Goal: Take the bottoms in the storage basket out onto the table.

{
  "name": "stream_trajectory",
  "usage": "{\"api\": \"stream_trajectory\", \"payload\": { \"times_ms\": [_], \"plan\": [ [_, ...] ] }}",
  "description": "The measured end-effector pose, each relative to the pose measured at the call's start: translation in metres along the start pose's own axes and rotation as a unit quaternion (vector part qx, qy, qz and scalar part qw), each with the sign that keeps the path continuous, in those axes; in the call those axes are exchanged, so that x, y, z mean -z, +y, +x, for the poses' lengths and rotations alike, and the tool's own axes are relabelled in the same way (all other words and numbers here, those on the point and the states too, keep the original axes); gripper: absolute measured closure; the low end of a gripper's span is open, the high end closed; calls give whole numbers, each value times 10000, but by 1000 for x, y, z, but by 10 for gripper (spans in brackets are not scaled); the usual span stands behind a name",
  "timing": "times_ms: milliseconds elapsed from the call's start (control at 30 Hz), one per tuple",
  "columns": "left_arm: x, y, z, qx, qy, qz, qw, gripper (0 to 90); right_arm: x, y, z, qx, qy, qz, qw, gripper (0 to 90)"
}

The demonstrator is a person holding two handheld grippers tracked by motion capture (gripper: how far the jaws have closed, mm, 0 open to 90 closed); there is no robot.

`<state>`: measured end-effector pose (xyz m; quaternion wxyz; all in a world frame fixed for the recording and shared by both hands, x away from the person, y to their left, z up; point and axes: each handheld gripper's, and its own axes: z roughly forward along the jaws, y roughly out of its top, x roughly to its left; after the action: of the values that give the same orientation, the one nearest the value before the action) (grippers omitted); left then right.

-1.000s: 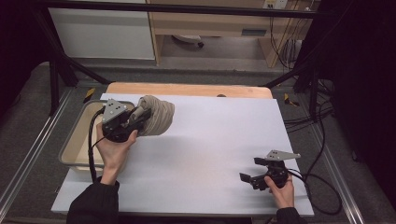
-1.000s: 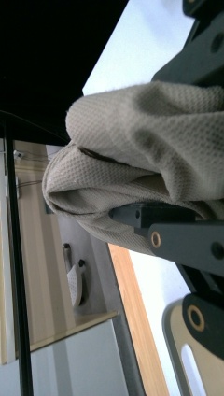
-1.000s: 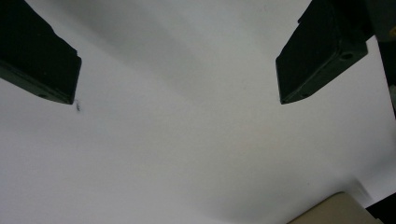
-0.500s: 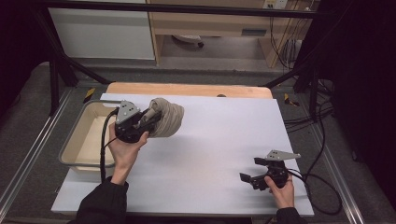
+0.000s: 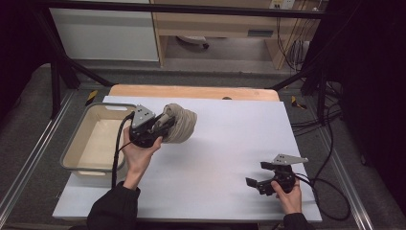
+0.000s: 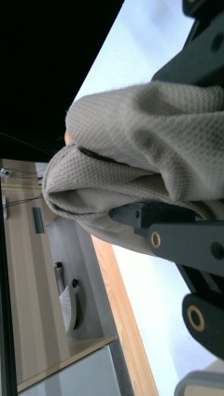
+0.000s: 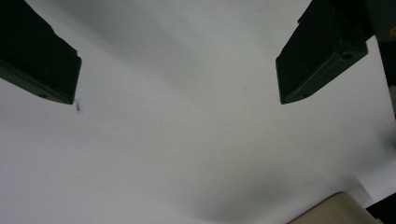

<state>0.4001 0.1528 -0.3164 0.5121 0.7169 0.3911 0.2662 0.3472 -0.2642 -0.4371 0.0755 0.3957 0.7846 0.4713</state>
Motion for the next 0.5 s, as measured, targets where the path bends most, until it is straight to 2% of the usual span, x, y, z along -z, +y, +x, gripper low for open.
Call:
{"api": "stream_trajectory", "payload": {
  "times_ms": [500],
  "plan": [
    [-27,-14,-13,-92,-103,244,9996,649,0,0,0,2,-3,8,10000,5]
  ]
}}
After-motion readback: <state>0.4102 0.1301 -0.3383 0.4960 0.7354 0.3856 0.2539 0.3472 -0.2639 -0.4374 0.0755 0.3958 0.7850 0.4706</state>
